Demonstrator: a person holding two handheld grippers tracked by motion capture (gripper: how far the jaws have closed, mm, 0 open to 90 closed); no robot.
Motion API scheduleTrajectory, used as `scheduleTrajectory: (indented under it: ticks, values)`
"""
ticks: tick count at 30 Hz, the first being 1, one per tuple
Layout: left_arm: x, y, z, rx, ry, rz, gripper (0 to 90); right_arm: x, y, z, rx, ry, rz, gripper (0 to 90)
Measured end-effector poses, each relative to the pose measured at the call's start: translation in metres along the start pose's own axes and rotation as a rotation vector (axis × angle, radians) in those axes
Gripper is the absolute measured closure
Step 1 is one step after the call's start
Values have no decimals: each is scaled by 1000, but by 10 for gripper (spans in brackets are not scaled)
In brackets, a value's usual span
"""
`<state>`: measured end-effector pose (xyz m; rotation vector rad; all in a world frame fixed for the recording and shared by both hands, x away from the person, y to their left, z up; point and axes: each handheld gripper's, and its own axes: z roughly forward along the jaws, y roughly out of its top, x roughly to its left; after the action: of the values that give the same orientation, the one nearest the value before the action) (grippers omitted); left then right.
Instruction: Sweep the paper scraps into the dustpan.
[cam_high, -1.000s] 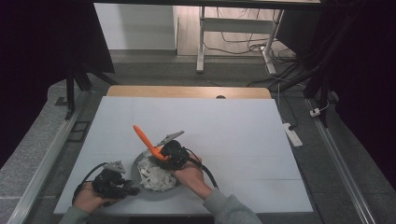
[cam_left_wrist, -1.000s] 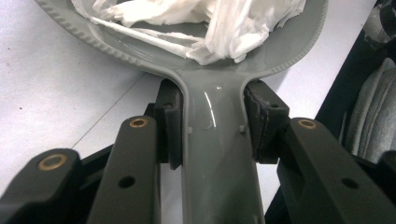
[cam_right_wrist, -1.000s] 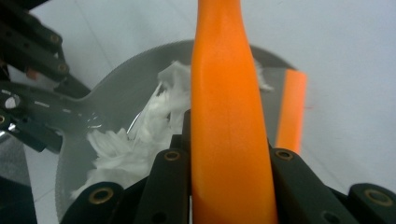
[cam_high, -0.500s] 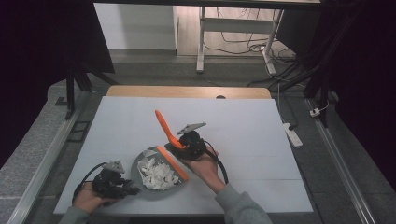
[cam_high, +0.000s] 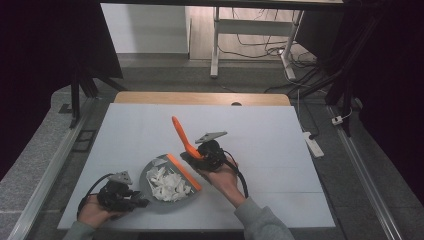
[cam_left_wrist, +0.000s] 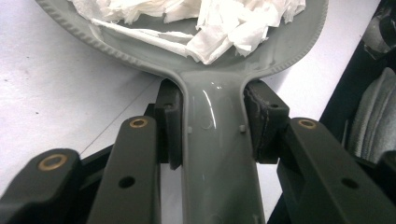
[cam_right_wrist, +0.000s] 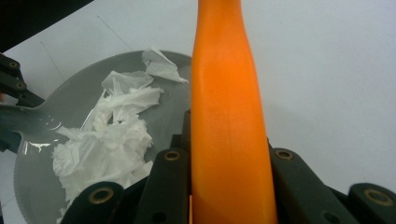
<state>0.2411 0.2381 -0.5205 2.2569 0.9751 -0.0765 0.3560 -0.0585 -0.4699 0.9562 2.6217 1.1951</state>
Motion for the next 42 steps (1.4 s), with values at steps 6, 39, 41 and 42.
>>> scheduleTrajectory:
  ticks: [6, 39, 41, 42]
  values:
    - [0, 0, -2, -15, 16, -13, 615, -5, -4, -6, -7, -1, 8, 768]
    - [2, 3, -18, -213, 143, -168, 614, -47, -47, -87, -110, 13, 26, 767]
    - [3, 3, -19, -217, 150, -173, 614, -49, -50, -92, -113, 5, 26, 767]
    - [3, 3, -19, -218, 152, -179, 614, -50, -52, -94, -116, 2, 27, 767]
